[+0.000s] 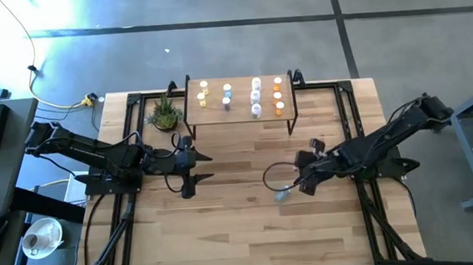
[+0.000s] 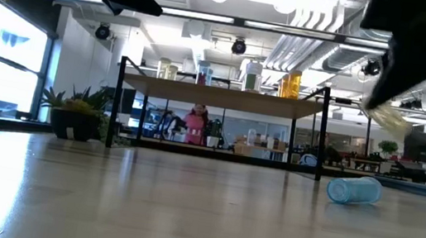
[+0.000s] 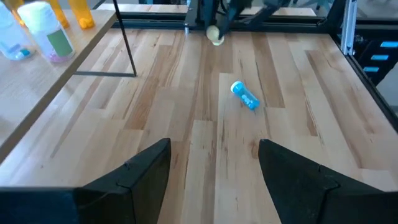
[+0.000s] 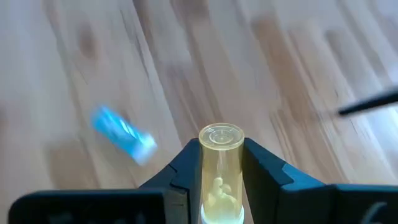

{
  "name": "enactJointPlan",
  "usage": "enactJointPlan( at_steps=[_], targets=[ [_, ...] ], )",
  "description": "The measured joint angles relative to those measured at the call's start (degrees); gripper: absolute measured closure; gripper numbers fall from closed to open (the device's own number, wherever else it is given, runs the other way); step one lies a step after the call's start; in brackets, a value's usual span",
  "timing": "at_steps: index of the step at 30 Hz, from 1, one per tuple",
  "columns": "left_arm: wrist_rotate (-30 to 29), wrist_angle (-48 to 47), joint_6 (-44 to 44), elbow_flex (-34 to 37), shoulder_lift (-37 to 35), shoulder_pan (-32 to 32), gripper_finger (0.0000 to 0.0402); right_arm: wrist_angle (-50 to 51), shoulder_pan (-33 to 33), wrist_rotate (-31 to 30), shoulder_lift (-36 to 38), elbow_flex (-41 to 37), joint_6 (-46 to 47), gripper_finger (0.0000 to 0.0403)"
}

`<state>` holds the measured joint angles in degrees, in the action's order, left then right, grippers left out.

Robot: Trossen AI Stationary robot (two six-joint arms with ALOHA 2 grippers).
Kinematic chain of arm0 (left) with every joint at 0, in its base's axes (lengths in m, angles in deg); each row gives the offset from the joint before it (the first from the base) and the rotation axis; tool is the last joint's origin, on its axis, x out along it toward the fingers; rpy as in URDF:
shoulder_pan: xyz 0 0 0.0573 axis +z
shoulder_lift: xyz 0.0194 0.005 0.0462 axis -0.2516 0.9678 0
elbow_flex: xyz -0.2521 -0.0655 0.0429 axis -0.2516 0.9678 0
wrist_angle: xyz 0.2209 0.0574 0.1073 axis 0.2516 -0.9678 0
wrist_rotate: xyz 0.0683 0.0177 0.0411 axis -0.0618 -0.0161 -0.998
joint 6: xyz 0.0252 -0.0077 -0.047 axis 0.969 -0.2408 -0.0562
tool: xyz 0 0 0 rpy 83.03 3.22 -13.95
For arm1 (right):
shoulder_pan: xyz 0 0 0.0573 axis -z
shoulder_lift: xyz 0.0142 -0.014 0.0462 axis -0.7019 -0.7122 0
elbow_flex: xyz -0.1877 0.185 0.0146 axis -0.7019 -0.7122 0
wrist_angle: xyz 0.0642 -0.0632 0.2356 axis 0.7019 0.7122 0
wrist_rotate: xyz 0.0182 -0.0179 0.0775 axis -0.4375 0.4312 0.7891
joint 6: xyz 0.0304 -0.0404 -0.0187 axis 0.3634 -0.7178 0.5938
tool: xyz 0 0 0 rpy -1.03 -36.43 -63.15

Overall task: Pick and place medicine bottles onto shelf by color
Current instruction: Put the yellow pill bottle on the shelf

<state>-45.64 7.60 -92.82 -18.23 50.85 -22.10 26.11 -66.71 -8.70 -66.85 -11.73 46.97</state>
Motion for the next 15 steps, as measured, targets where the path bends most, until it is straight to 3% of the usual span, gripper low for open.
enactJointPlan(
  at_steps=[7, 15],
  targets=[
    [0.03, 0.02, 3.69, -0.01, 0.02, 0.0, 0.017, -11.6, 0.0, -1.72, 4.84, 0.0, 4.13, 0.0324],
    [0.04, 0.02, 4.63, 0.0, 0.02, 0.0, 0.017, -17.87, 0.0, -1.47, 4.72, 0.0, 9.3, 0.0324]
  ],
)
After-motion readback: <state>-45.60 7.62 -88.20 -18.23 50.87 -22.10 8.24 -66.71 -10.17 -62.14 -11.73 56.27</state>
